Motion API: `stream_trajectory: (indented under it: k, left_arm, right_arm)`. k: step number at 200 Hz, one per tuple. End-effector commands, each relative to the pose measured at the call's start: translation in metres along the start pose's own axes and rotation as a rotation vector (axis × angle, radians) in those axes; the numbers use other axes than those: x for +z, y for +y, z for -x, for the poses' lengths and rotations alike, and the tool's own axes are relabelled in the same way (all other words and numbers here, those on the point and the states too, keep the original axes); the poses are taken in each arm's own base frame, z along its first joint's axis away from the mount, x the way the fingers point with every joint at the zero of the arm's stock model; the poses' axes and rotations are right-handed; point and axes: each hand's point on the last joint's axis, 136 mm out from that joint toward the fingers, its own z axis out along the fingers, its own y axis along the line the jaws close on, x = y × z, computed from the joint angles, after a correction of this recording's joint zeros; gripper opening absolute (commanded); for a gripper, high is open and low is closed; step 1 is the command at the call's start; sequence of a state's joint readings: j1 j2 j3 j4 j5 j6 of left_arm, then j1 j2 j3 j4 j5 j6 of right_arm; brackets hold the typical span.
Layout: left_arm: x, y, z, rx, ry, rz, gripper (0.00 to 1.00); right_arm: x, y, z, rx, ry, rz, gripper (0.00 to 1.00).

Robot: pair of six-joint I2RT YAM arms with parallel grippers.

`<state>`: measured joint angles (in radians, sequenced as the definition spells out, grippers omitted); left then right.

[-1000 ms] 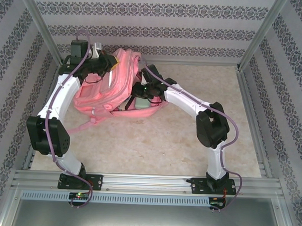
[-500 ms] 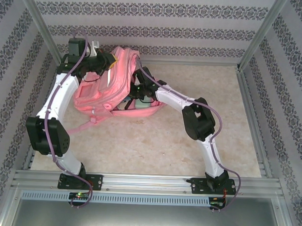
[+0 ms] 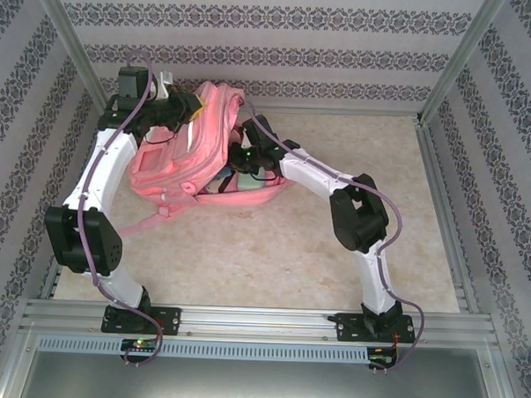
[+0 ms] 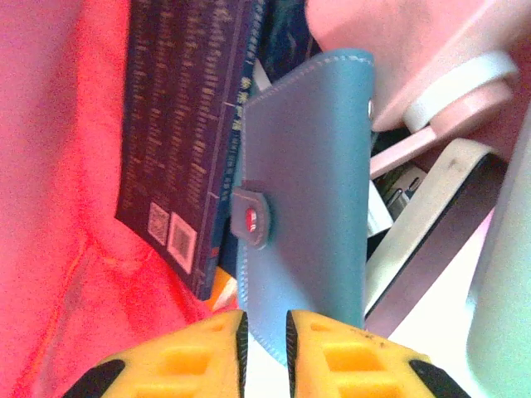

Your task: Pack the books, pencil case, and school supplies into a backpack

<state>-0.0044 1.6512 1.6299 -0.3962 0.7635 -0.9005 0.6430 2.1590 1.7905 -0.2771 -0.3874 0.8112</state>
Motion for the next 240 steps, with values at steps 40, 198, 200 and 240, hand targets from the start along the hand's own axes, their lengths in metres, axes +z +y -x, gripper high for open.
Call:
stream_trajectory:
  k: [40,198,200,240]
  left_arm:
    - [-0.045,-0.068,0.015,0.156,-0.103,-0.175,0.00]
    - [0.031,0.036,-0.101,0.262,0.174,0.117,0.00]
    - [0.032,0.037,-0.103,0.263,0.179,0.119,0.00]
    - [0.033,0.036,-0.108,0.271,0.185,0.108,0.00]
  right_arm:
    - [-0.087,0.018,0.013,-0.119,-0.146,-0.036,0.32]
    - [-0.252,-0.086,0.000,-0.038,-0.437,-0.225,0.98]
    - [-0.254,-0.087,-0.001,-0.035,-0.439,-0.225,0.98]
    - [-0.256,-0.108,-0.003,0.001,-0.411,-0.233,0.98]
